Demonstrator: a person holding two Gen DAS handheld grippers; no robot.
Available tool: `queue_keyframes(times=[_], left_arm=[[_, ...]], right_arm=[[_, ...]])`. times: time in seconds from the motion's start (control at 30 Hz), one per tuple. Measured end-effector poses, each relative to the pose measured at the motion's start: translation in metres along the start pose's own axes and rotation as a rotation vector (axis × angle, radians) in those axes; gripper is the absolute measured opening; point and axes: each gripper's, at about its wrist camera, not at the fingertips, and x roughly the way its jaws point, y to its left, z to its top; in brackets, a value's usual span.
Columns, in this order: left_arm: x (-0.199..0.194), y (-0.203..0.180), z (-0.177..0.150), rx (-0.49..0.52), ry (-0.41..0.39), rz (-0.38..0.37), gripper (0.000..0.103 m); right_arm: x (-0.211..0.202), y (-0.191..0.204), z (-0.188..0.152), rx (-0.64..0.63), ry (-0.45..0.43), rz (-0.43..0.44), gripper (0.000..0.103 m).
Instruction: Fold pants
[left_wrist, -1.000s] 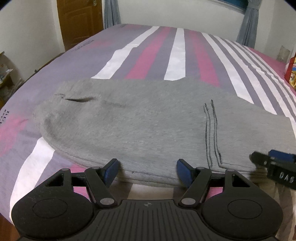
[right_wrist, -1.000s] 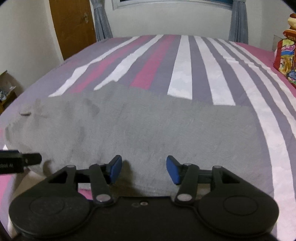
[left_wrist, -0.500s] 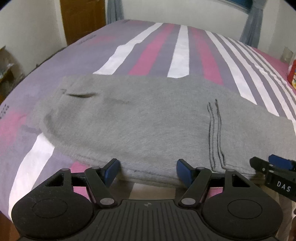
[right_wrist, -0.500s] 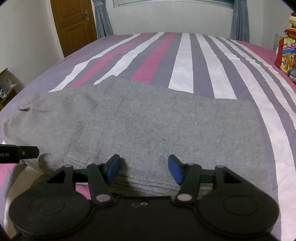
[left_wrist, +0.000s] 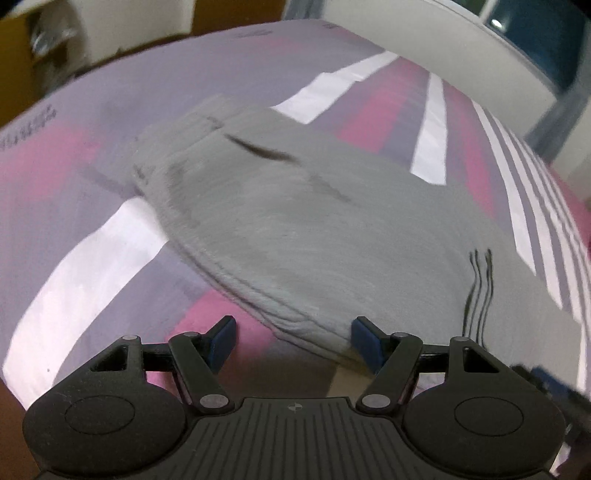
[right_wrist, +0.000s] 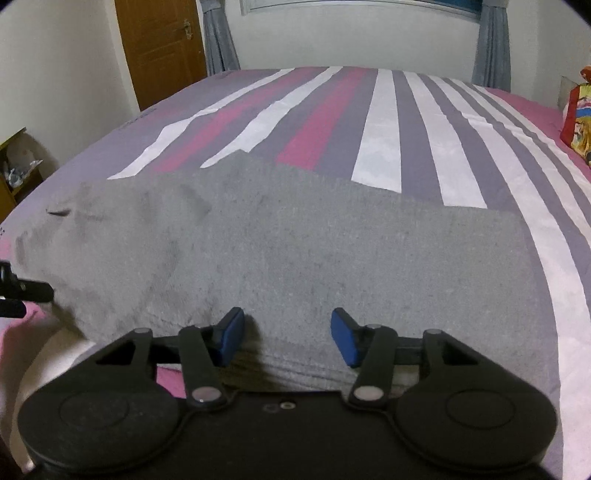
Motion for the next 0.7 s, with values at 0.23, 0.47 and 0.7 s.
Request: queue_keyframes(times=[0.23, 0.47, 0.7], left_arm=[[0.01, 0.03, 0.007, -0.165, 0.011, -0.059, 0.07], [0.022, 0.054, 0.008, -0.273, 0.014, -0.09, 0.071], [0.045, 0.076, 0.014, -0.414, 0.009, -0.189, 0.071]], right_arm=[[0.002, -0.003, -0.001, 0.02, -0.002, 0.012, 0.053], [0.004, -0.004, -0.002, 0.02, -0.006, 0.012, 0.054], [0.005, -0.003, -0.004, 0.013, -0.009, 0.009, 0.055]])
